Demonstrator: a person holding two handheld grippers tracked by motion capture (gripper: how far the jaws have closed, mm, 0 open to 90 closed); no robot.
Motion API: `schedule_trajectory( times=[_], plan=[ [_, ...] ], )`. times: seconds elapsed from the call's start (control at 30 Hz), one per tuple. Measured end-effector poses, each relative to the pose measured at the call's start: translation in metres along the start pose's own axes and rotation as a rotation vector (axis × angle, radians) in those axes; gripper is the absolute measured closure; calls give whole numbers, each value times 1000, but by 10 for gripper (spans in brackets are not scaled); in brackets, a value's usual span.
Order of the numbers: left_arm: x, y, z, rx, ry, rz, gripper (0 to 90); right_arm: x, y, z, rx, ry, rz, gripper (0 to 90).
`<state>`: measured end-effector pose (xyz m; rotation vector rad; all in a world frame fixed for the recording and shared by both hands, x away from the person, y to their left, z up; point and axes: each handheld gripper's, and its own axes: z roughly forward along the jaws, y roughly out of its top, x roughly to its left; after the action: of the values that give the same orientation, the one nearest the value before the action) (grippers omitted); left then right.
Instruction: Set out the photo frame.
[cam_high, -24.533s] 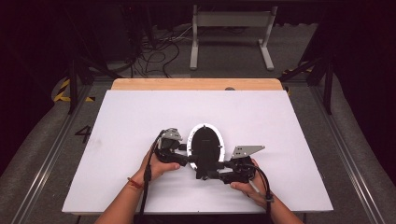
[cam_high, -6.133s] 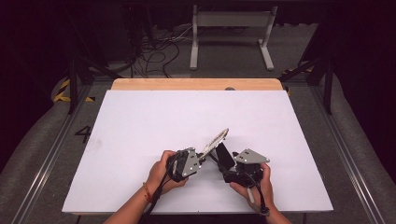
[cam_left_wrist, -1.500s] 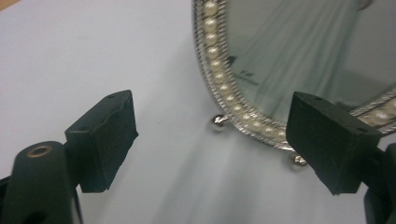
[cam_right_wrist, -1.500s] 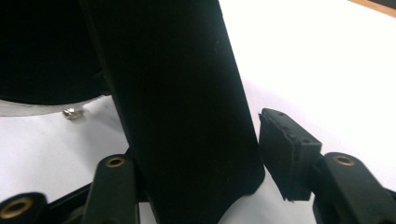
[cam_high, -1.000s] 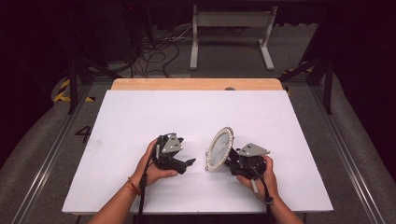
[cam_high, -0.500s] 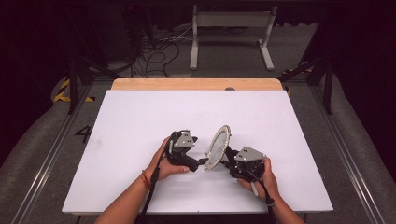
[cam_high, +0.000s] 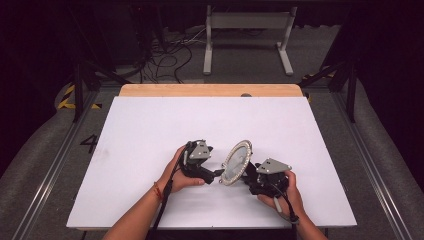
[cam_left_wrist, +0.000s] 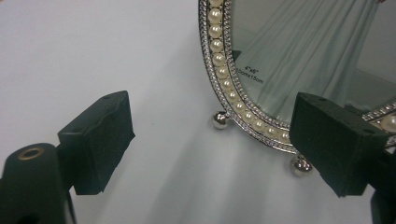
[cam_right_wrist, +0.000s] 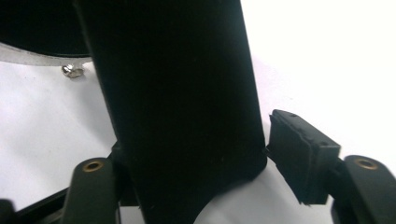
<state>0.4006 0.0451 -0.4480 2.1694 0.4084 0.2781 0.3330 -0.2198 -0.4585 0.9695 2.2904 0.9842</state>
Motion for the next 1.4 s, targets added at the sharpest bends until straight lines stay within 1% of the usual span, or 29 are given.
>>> schedule_trajectory(
  times=[0.07, 0.13, 0.17, 0.2, 0.23, 0.27, 0.3, 0.37, 0.4, 0.43, 0.47, 0.53, 0.6, 0.63, 0.73, 0.8, 0.83, 0.9, 0.93, 0.97, 1.0, 1.07, 1.1, 1.13, 1.17, 1.2, 1.23, 1.33, 1.4],
  plan=[
    [1, 1, 2, 3, 4, 9, 148, -1, -1, -3, -11, 4, -5, 303],
    [1, 0, 4, -1, 7, 2, 151, 0, -1, -3, -11, 10, -15, 294],
    [1, 0, 6, 11, 13, 4, 153, 5, 0, -3, 1, 5, -53, 266],
    [1, 0, 6, 11, 13, 4, 152, 5, 0, -3, 1, 5, -53, 266],
    [1, -1, 6, 14, 9, 0, 152, 7, 1, -2, -11, 2, -47, 209],
    [1, -1, 6, 15, 1, 1, 152, 7, 1, -2, -11, 2, -47, 209],
    [0, -1, 5, 12, -8, -5, 151, 8, 2, -1, -14, 26, -39, 193],
    [-3, -1, 3, 3, -24, -4, 149, 10, 4, 2, 0, 48, -43, 162],
    [-4, 0, 3, 1, -27, -2, 149, 10, 5, 2, -8, 69, -26, 161],
    [-6, 0, 2, 9, -22, 12, 149, 11, 5, 2, -14, 90, -11, 155],
    [-8, 1, 1, 14, -19, 20, 149, 11, 5, 2, -24, 84, -3, 132],
    [-10, 2, -1, 18, -11, 30, 149, 11, 7, -2, -53, 77, 3, 135],
    [-11, 2, -5, 19, -9, 37, 148, 12, 10, -10, -83, 57, -6, 184],
    [-11, 2, -7, 19, -3, 39, 149, 11, 12, -15, -107, 52, -8, 188],
    [-12, 1, -14, 27, -1, 37, 148, 11, 16, -29, -135, 60, -8, 274],
    [-13, 1, -18, 44, 13, 48, 148, 12, 16, -36, -132, 75, -3, 351],
    [-13, 1, -19, 44, 15, 43, 148, 14, 16, -39, -120, 72, -12, 418],
    [-15, -1, -23, 43, 22, 58, 150, 16, 14, -43, -111, 67, -18, 479],
    [-16, -1, -24, 43, 17, 58, 155, 17, 12, -47, -104, 82, -23, 533],
    [-18, -3, -26, 49, 18, 63, 153, 18, 11, -48, -97, 71, -32, 555],
    [-19, -5, -27, 50, 21, 69, 153, 18, 10, -52, -98, 72, -34, 602],
    [-22, -10, -31, 52, 23, 74, 153, 18, 9, -55, -98, 91, -27, 702],
    [-22, -10, -31, 52, 23, 74, 152, 18, 9, -55, -98, 91, -27, 702],
    [-23, -12, -33, 51, 18, 70, 152, 18, 7, -55, -105, 124, -29, 772],
    [-23, -13, -34, 52, 19, 67, 151, 20, 6, -55, -114, 144, -28, 826],
    [-24, -16, -36, 49, 26, 70, 150, 22, 4, -53, -115, 161, -34, 862],
    [-24, -17, -37, 46, 26, 67, 150, 25, 2, -50, -101, 198, -46, 883],
    [-24, -22, -37, 46, 30, 56, 151, 29, -3, -41, -62, 213, -81, 899],
    [-26, -23, -36, 57, 36, 63, 149, 26, -5, -36, -48, 209, -64, 893]
  ],
)
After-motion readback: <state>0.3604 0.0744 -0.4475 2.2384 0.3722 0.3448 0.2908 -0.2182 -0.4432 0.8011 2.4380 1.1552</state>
